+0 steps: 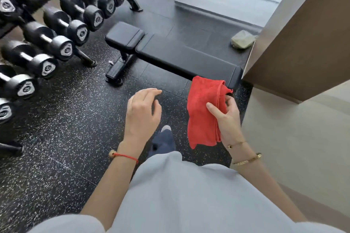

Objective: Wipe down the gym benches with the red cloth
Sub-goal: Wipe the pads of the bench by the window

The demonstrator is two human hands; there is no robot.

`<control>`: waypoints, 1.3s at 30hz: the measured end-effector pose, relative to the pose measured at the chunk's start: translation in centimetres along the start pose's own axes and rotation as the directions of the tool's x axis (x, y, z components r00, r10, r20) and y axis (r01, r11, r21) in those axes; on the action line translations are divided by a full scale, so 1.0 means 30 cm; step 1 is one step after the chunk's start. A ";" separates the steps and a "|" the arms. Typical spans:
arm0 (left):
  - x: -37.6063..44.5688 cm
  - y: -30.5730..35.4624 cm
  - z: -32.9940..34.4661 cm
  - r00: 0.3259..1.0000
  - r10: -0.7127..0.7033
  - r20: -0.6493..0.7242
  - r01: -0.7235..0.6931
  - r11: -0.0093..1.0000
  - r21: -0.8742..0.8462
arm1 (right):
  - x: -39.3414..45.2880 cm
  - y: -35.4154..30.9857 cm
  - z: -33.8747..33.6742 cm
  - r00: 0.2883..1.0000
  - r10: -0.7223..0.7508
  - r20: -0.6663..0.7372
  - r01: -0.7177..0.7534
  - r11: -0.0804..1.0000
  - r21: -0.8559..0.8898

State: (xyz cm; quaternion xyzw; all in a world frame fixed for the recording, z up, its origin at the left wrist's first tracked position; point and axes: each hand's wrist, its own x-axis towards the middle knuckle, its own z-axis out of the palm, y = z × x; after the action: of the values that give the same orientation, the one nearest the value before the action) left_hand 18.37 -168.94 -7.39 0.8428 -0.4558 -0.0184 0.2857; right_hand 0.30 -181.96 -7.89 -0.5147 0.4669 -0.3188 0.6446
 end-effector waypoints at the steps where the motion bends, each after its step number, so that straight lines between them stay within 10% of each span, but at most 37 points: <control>1: 0.075 -0.020 0.005 1.000 0.017 0.012 -0.017 1.000 -0.002 | 0.055 -0.011 0.029 1.000 0.003 -0.025 -0.003 1.000 0.008; 24: 1.320 -0.113 0.546 0.939 0.288 0.185 -0.276 0.957 -0.089 | 1.246 -0.100 0.252 0.950 0.156 -0.272 -0.136 0.986 0.093; 39: 1.532 -0.418 1.472 0.912 0.305 0.275 -0.292 0.952 -0.089 | 1.884 0.551 0.175 0.952 0.135 -0.274 -0.122 0.990 0.064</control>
State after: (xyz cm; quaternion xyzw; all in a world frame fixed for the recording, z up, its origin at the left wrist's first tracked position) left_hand 41.84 -219.96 -40.03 0.7449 -0.6150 -0.1064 0.2357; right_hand 24.42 -226.02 -39.06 -0.4182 0.5778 -0.3560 0.6038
